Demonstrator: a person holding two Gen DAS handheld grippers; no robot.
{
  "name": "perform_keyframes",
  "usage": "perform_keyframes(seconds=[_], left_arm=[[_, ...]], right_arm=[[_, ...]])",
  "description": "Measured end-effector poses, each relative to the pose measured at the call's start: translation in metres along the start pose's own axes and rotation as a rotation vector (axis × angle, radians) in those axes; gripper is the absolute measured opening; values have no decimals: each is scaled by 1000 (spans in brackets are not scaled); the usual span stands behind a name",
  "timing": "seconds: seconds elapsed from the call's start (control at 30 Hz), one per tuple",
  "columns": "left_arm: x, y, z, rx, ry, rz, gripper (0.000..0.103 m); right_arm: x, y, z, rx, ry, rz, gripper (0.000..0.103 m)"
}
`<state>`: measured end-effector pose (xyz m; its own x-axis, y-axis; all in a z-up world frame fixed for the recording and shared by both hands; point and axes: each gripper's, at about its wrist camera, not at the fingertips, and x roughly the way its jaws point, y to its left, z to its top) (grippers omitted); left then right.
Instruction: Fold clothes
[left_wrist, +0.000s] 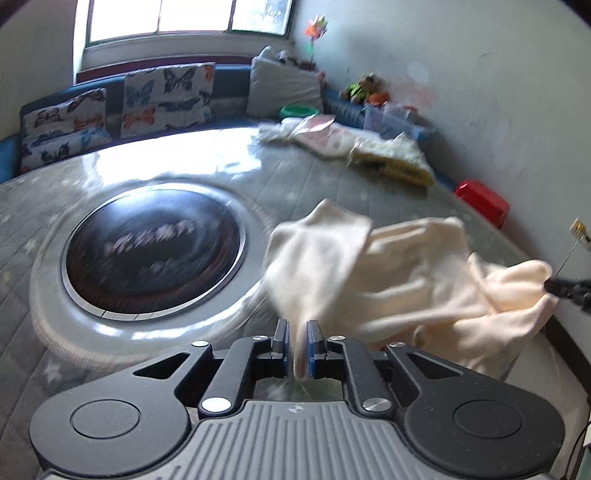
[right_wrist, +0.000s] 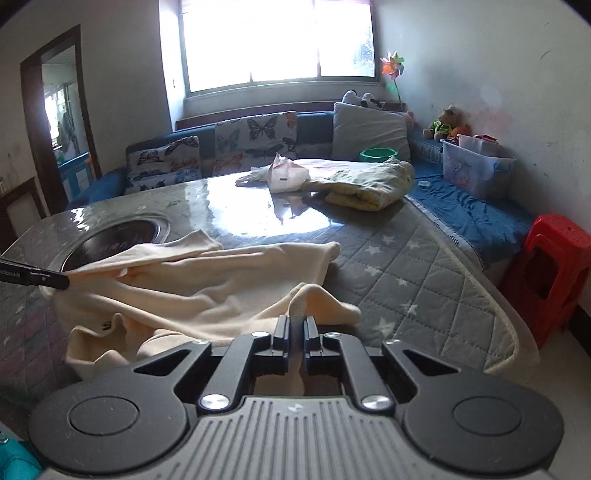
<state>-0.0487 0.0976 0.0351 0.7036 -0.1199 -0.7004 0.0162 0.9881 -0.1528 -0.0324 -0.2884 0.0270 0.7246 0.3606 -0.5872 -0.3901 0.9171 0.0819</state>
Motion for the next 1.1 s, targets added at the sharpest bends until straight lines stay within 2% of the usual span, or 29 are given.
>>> perform_keyframes(seconds=[0.13, 0.27, 0.3, 0.4, 0.5, 0.57, 0.73, 0.93, 1.0, 1.03, 1.1], left_arm=[[-3, 14, -6, -19, 14, 34, 17], [-5, 13, 3, -7, -20, 38, 36], [-5, 11, 6, 0, -30, 33, 41], [8, -6, 20, 39, -49, 4, 44], [23, -27, 33, 92, -60, -27, 48], [38, -40, 42, 126, -54, -34, 48], [79, -63, 56, 213, -21, -34, 50], [110, -67, 59, 255, 14, 4, 47], [109, -63, 58, 254, 12, 5, 40], [109, -62, 57, 254, 11, 4, 32], [105, -56, 58, 243, 3, -5, 25]], right_arm=[[-10, 8, 2, -52, -8, -13, 23], [-15, 9, 18, -80, -51, -38, 35], [-14, 8, 21, -79, -57, -38, 37], [-9, 10, 30, -84, -77, -39, 40], [4, 13, 35, -91, -61, -18, 41], [25, 15, 36, -96, -22, 4, 41], [44, 12, 29, -94, 35, 7, 43], [67, 7, 19, -91, 111, 7, 44], [75, 5, 16, -90, 136, 7, 44], [79, 4, 14, -89, 148, 7, 44], [87, 2, 11, -88, 173, 8, 43]])
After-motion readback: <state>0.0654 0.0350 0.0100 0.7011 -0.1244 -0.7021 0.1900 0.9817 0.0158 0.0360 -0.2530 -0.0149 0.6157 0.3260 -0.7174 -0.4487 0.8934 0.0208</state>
